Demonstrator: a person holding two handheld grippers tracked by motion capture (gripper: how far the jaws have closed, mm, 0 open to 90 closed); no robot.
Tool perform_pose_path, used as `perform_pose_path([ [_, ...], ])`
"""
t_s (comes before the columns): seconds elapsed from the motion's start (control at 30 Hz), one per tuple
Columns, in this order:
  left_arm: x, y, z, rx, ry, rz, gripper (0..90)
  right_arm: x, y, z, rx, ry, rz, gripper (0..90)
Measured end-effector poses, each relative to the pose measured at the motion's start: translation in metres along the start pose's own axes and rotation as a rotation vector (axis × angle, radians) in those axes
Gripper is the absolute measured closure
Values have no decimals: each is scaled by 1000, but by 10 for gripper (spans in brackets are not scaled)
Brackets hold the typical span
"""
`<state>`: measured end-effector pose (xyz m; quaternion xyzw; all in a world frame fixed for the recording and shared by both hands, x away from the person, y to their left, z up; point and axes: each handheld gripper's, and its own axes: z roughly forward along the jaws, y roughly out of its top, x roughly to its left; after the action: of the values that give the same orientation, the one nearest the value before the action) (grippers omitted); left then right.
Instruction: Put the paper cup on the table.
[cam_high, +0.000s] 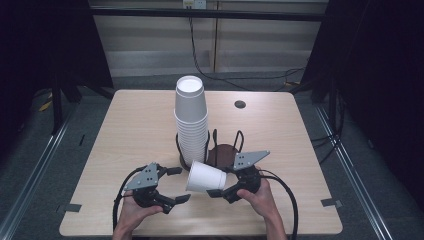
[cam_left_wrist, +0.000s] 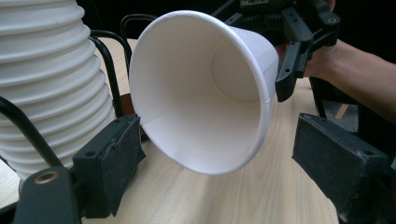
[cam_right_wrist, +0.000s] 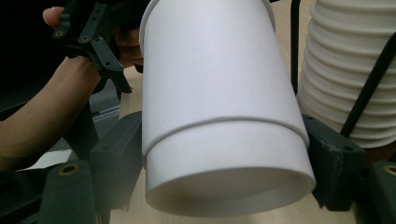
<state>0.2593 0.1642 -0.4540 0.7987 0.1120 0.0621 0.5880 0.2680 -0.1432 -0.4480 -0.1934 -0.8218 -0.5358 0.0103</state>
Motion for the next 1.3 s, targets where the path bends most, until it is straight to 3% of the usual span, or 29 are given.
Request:
perform_pose_path([
  [0.53, 2, -5, 0, -45, -7, -15, 155, 1, -20, 7, -90, 48, 5, 227],
  [0.73, 4, -5, 4, -71, -37, -38, 154, 4, -19, 9, -107, 57, -19, 227],
  [0.83, 6, -5, 6, -69, -40, -35, 146, 4, -19, 9, -111, 58, -22, 228],
  [0.97, 8, -4, 12, -50, -37, -44, 35, 5, -19, 12, -98, 59, -25, 228],
  [1.03, 10, -3, 13, -59, -65, -47, 35, 5, -19, 11, -104, 65, -30, 228],
  [1.17, 10, 0, 18, -31, -71, -36, 11, 6, -17, 12, -99, 67, -36, 228],
  [1.3, 10, 3, 21, -39, -93, -33, 24, 7, -16, 13, -95, 68, -41, 228],
])
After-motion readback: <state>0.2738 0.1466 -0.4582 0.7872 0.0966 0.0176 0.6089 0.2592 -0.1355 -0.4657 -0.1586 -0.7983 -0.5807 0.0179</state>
